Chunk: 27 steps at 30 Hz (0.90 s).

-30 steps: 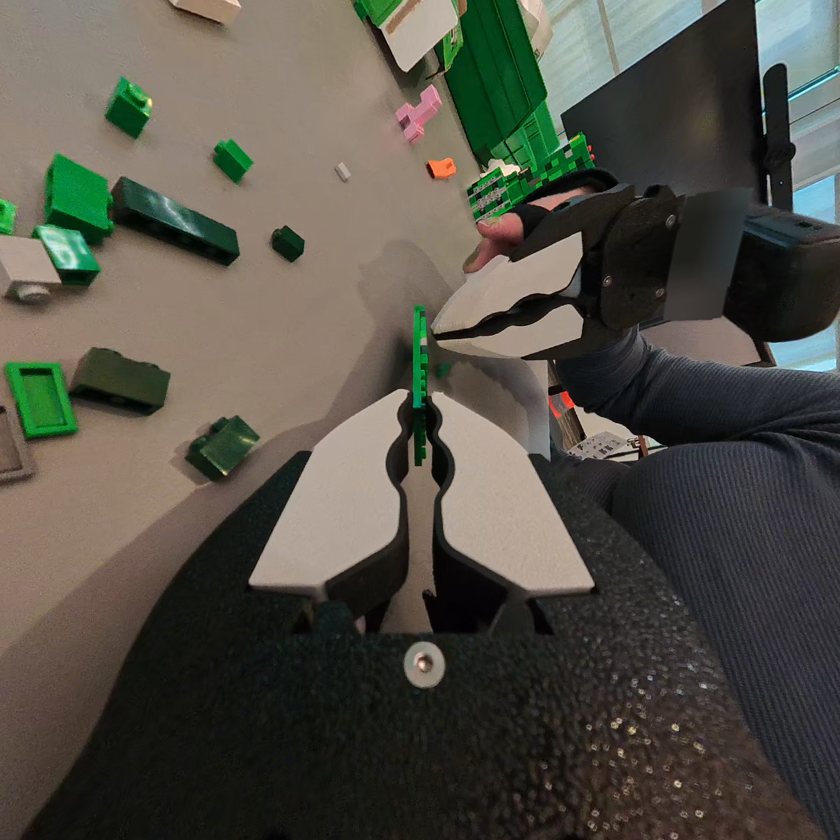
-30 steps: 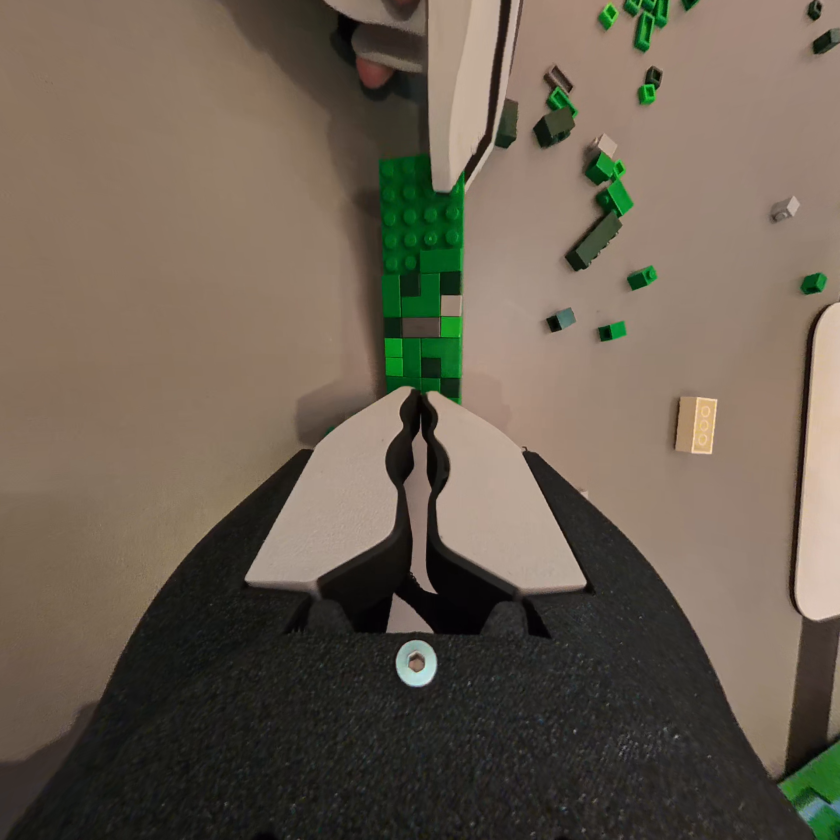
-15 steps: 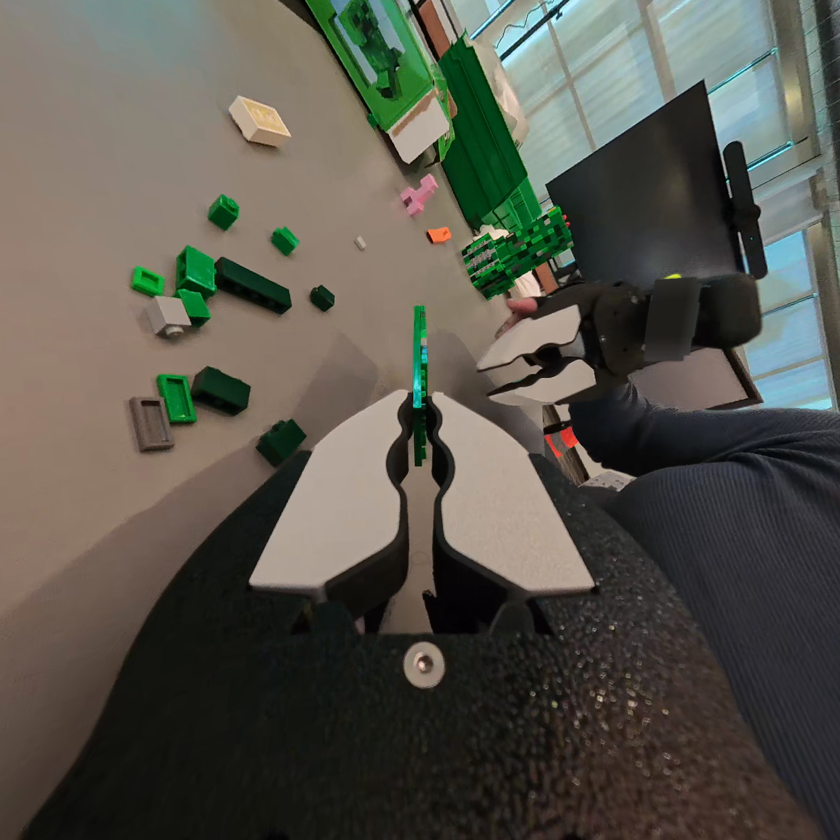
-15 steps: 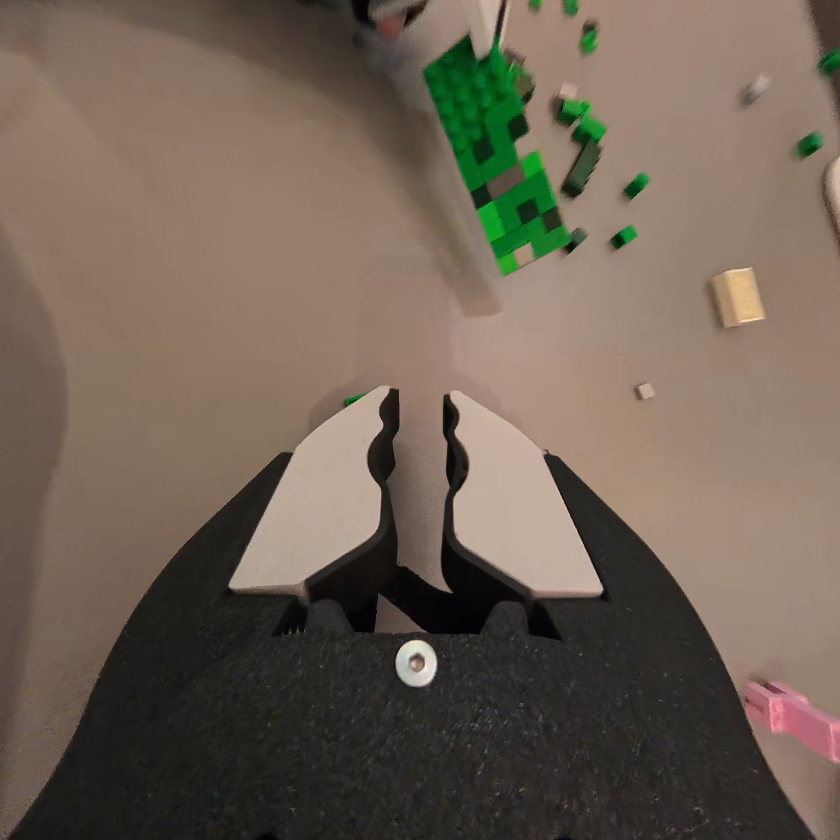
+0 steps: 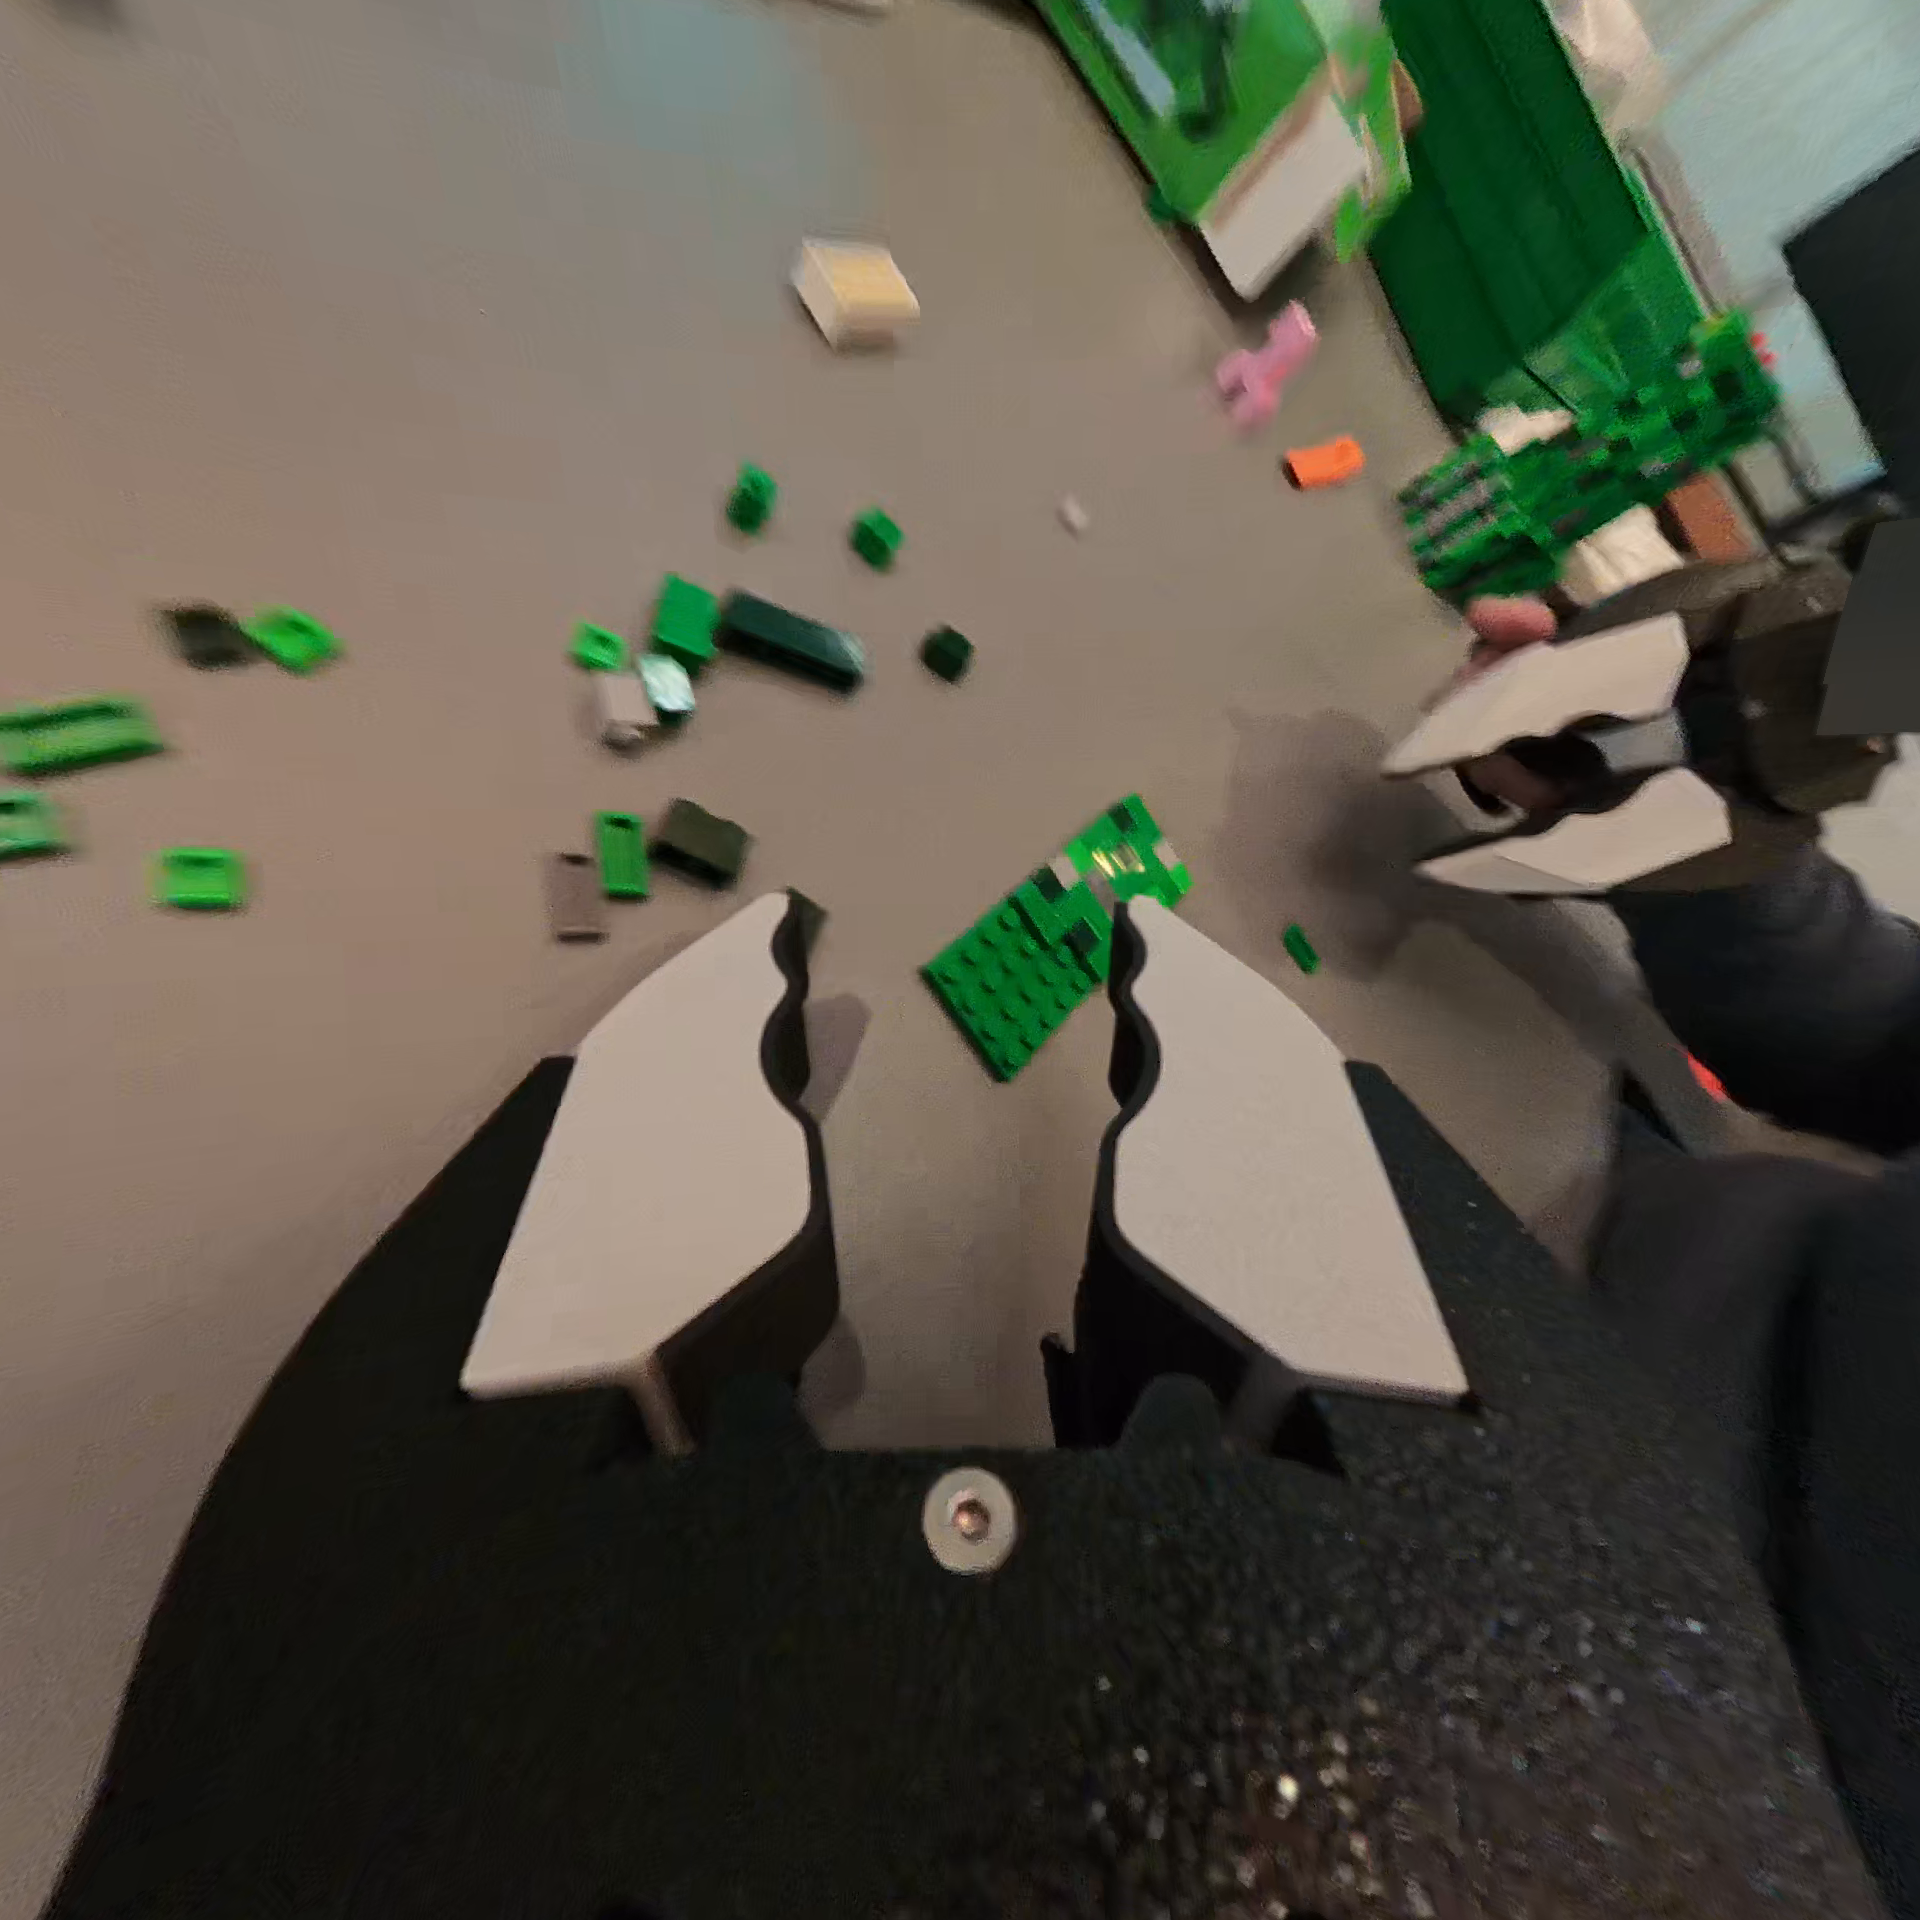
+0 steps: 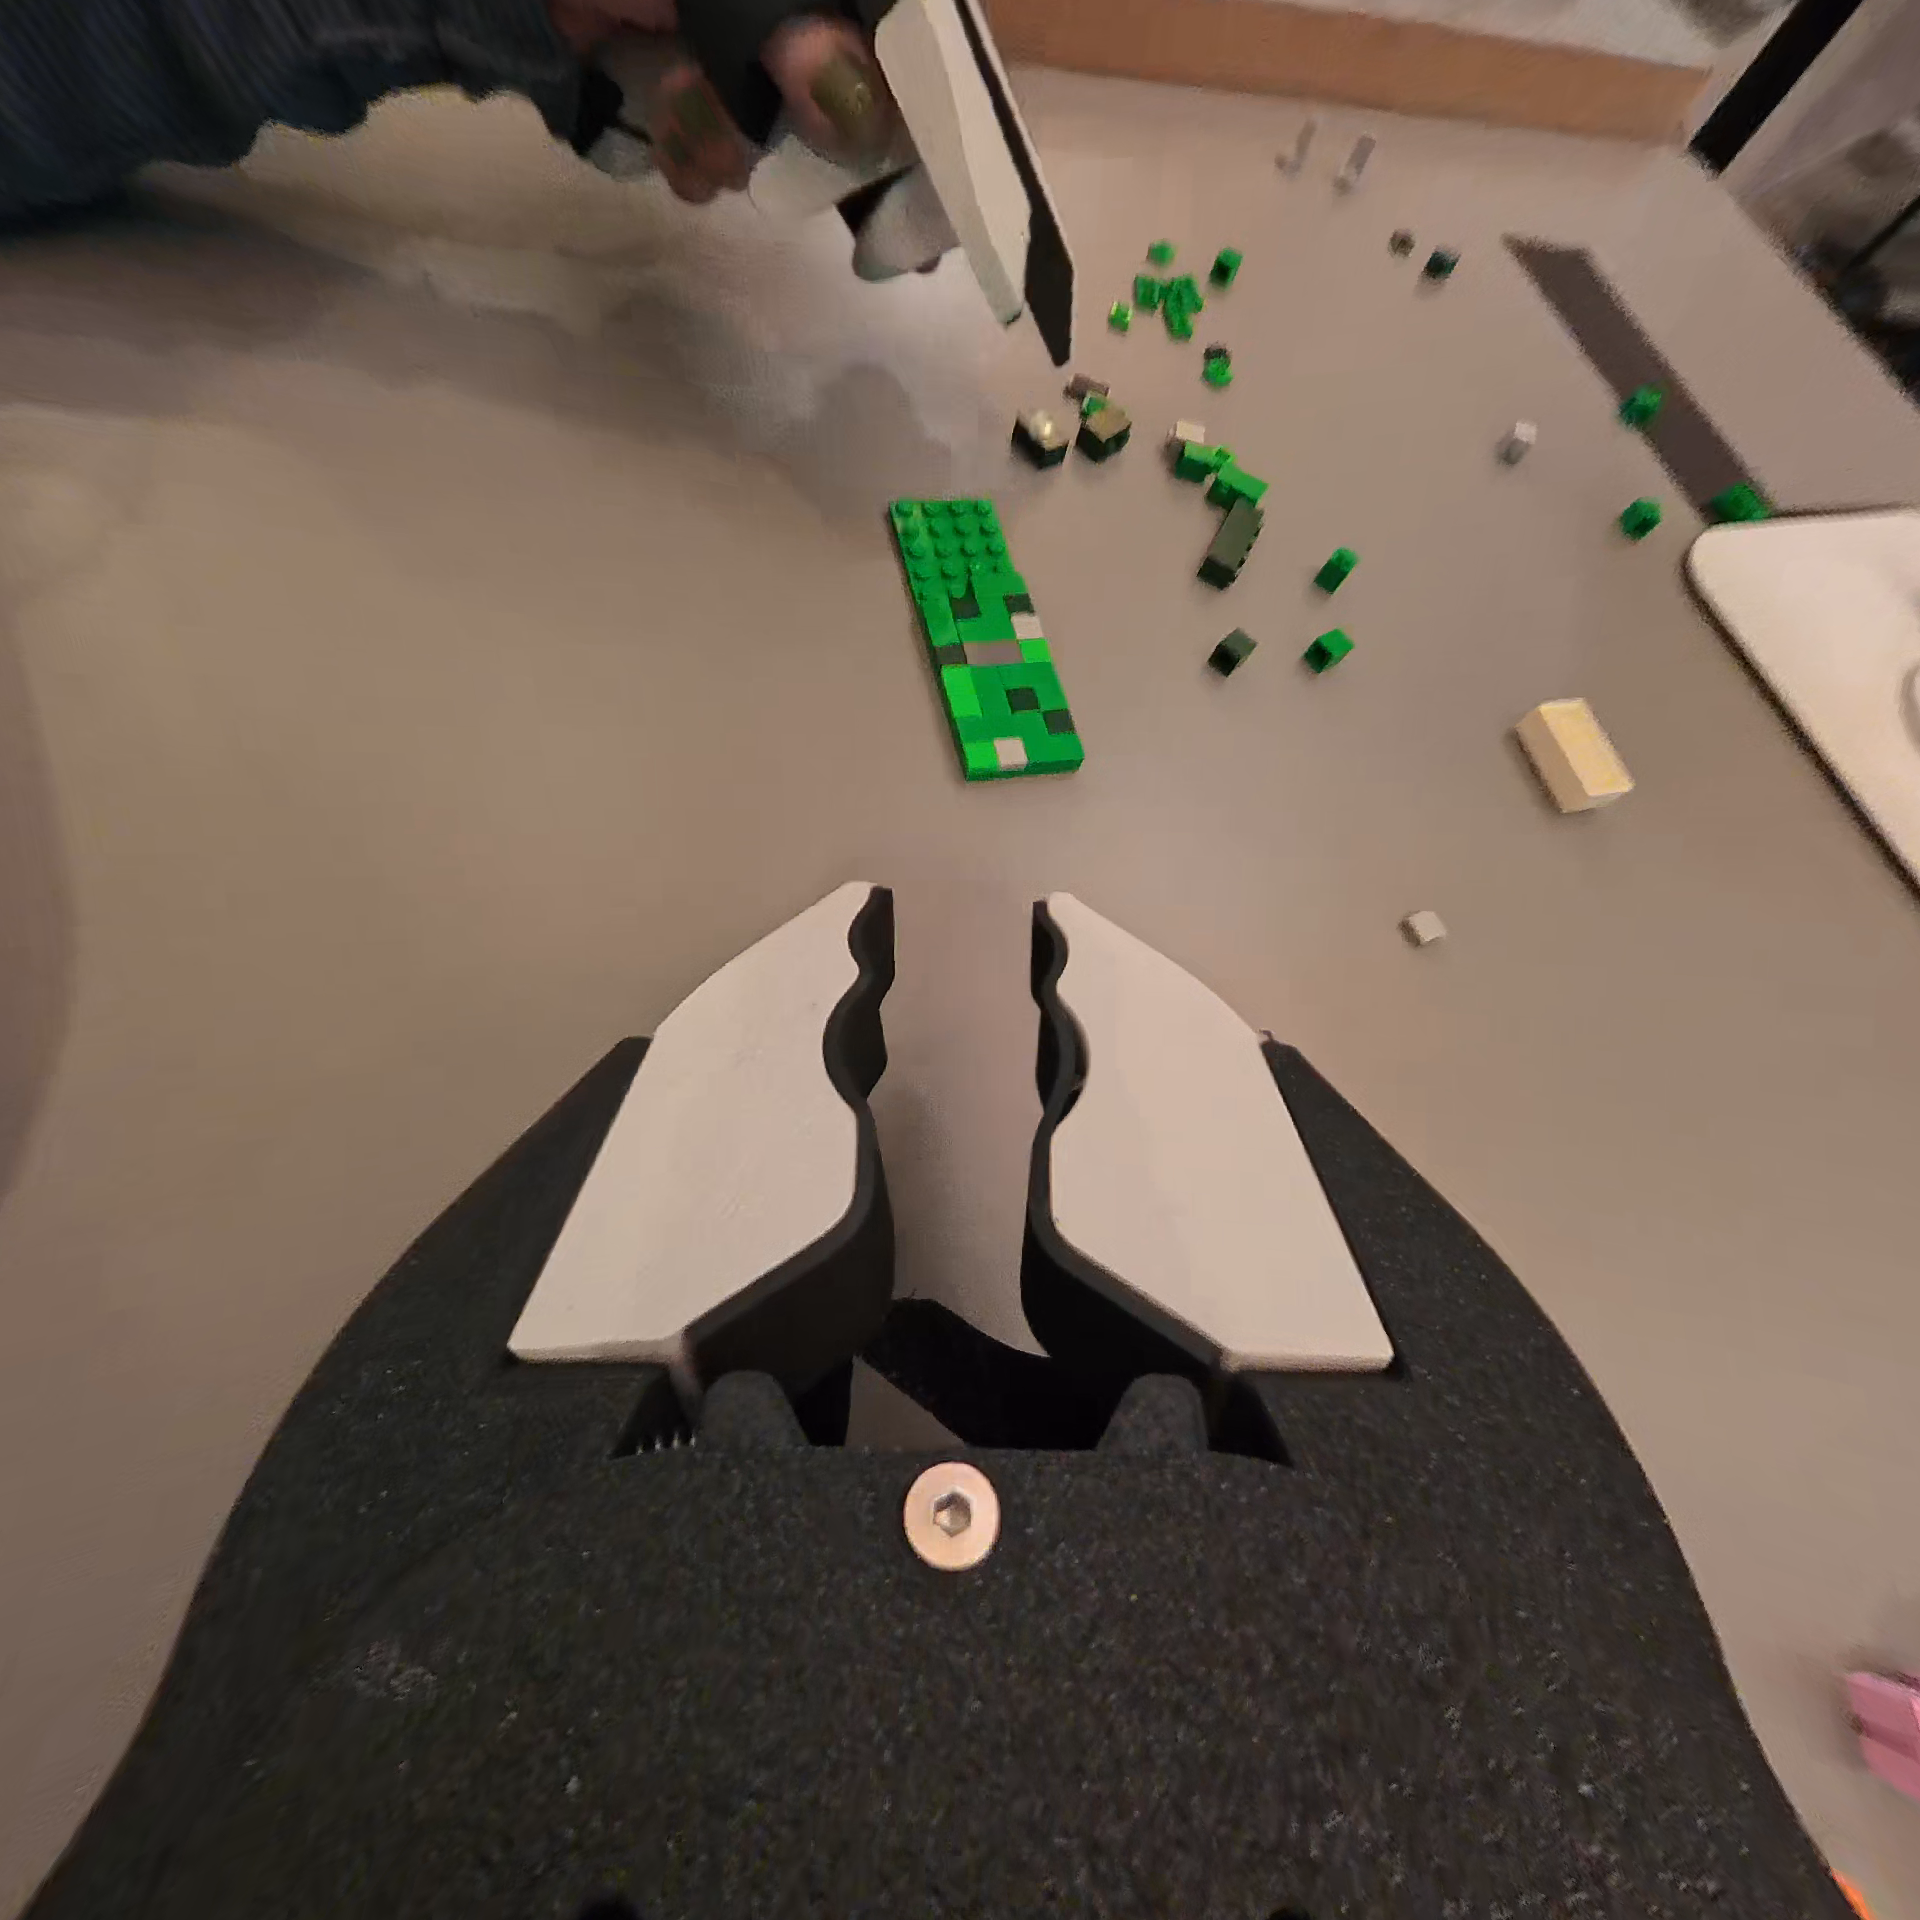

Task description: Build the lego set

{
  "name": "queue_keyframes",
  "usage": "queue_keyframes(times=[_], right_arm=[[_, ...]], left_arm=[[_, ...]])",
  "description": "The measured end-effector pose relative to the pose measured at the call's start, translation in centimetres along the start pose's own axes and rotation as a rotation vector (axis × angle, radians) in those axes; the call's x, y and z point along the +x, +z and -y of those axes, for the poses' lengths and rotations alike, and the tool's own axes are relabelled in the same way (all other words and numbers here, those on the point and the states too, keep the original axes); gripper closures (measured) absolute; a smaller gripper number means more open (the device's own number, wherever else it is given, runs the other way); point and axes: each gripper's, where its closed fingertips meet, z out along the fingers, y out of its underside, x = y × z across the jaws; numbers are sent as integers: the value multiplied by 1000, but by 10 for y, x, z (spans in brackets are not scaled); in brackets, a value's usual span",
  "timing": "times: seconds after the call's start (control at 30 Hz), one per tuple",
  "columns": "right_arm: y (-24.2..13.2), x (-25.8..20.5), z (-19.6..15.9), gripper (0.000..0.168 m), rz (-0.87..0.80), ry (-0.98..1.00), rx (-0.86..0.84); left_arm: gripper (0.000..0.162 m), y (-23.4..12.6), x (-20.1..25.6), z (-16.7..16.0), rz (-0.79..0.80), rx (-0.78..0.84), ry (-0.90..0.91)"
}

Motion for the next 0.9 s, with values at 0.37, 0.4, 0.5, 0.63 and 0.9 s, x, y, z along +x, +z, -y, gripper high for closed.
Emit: queue_keyframes(times=[0.37,0.4,0.5,0.63,0.9], right_arm=[[14,-29,-22,144,383,-140,-102],[17,-32,-22,144,405,-152,-97],[26,-35,-24,144,421,-176,-126],[31,-35,-26,153,411,-187,-162],[16,-34,11,153,170,-506,142]], left_arm=[[81,-18,90,4,190,266,444],[83,-13,96,-3,204,245,492],[93,-1,116,-22,200,206,550],[100,8,131,-38,159,199,454],[130,22,143,-47,8,233,228]])
